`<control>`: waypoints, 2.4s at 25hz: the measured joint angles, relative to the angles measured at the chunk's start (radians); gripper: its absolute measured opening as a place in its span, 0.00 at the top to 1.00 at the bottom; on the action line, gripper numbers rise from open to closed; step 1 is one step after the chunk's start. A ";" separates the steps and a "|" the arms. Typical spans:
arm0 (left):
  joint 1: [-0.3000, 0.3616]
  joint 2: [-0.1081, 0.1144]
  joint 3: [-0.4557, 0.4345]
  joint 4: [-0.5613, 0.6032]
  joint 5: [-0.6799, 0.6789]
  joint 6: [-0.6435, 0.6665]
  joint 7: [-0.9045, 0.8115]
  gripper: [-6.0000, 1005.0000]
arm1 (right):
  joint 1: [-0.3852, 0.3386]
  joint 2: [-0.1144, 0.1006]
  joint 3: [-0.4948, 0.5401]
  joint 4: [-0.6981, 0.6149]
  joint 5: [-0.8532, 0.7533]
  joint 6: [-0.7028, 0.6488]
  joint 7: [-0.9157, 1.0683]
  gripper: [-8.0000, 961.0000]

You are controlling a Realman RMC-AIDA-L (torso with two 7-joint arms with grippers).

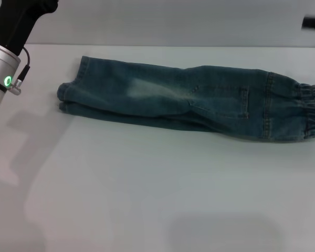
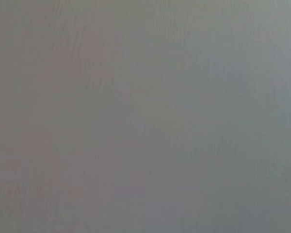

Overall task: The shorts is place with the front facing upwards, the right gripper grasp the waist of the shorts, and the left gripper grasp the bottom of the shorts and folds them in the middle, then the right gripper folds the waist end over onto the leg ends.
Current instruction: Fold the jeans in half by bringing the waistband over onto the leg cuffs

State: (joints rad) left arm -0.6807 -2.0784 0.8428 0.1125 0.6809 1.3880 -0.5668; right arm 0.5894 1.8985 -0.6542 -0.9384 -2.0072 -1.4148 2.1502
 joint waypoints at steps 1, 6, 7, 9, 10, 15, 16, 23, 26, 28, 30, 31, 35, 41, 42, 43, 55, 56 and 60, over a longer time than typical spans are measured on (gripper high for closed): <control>-0.001 0.000 -0.001 -0.004 0.000 -0.001 0.000 0.17 | 0.022 -0.010 0.003 -0.005 -0.062 -0.035 0.037 0.53; -0.004 0.002 -0.005 -0.013 0.000 -0.013 0.001 0.17 | 0.088 -0.033 0.006 -0.038 -0.265 -0.154 0.140 0.53; -0.005 0.002 -0.006 -0.013 0.000 -0.014 0.001 0.17 | 0.096 -0.035 0.006 -0.046 -0.301 -0.173 0.156 0.53; -0.004 0.001 -0.006 -0.014 0.000 -0.015 0.001 0.17 | 0.107 -0.042 0.006 -0.052 -0.353 -0.199 0.183 0.53; -0.004 0.001 -0.007 -0.014 0.000 -0.017 0.001 0.17 | 0.115 -0.046 0.006 -0.051 -0.389 -0.213 0.200 0.53; -0.007 0.002 -0.007 -0.020 0.000 -0.030 0.001 0.17 | 0.148 -0.055 -0.001 -0.036 -0.571 -0.254 0.246 0.53; -0.009 0.002 -0.007 -0.020 0.000 -0.035 0.001 0.17 | 0.152 -0.055 -0.004 -0.031 -0.601 -0.261 0.248 0.53; -0.016 0.001 -0.007 -0.020 0.000 -0.064 0.001 0.17 | 0.160 -0.047 -0.007 0.005 -0.725 -0.240 0.251 0.53; -0.016 0.001 -0.007 -0.020 0.000 -0.064 0.001 0.17 | 0.160 -0.046 -0.002 0.026 -0.726 -0.217 0.252 0.53; -0.016 0.000 -0.007 -0.021 0.000 -0.064 0.001 0.17 | 0.161 -0.035 0.001 0.054 -0.723 -0.168 0.253 0.53; -0.018 0.000 -0.007 -0.024 0.000 -0.065 0.001 0.17 | 0.161 -0.029 0.001 0.062 -0.723 -0.150 0.253 0.53; -0.020 0.000 -0.007 -0.028 0.000 -0.067 0.001 0.17 | 0.161 -0.023 0.001 0.067 -0.723 -0.135 0.253 0.53; -0.026 0.000 -0.008 -0.037 0.000 -0.085 0.001 0.17 | 0.160 0.002 -0.005 0.084 -0.722 -0.087 0.254 0.53; -0.032 0.000 -0.008 -0.048 -0.001 -0.090 -0.002 0.17 | 0.151 0.033 -0.009 0.107 -0.722 -0.025 0.238 0.53; -0.033 0.000 -0.008 -0.049 -0.001 -0.090 -0.002 0.17 | 0.151 0.034 -0.010 0.119 -0.722 -0.016 0.233 0.53; -0.035 0.000 -0.008 -0.052 -0.002 -0.090 -0.003 0.17 | 0.153 0.035 -0.010 0.138 -0.721 0.004 0.226 0.53; -0.040 0.000 0.000 -0.062 0.007 -0.085 0.001 0.29 | 0.168 0.046 -0.010 0.149 -0.617 0.040 0.194 0.53; -0.040 0.000 0.000 -0.062 0.007 -0.085 0.001 0.29 | 0.171 0.046 -0.011 0.151 -0.617 0.040 0.194 0.53; -0.039 0.000 -0.001 -0.062 0.002 -0.085 0.001 0.29 | 0.173 0.049 -0.034 0.159 -0.616 0.045 0.194 0.53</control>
State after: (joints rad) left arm -0.7192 -2.0783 0.8414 0.0505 0.6829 1.3027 -0.5659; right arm 0.7623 1.9479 -0.6883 -0.7793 -2.6233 -1.3700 2.3438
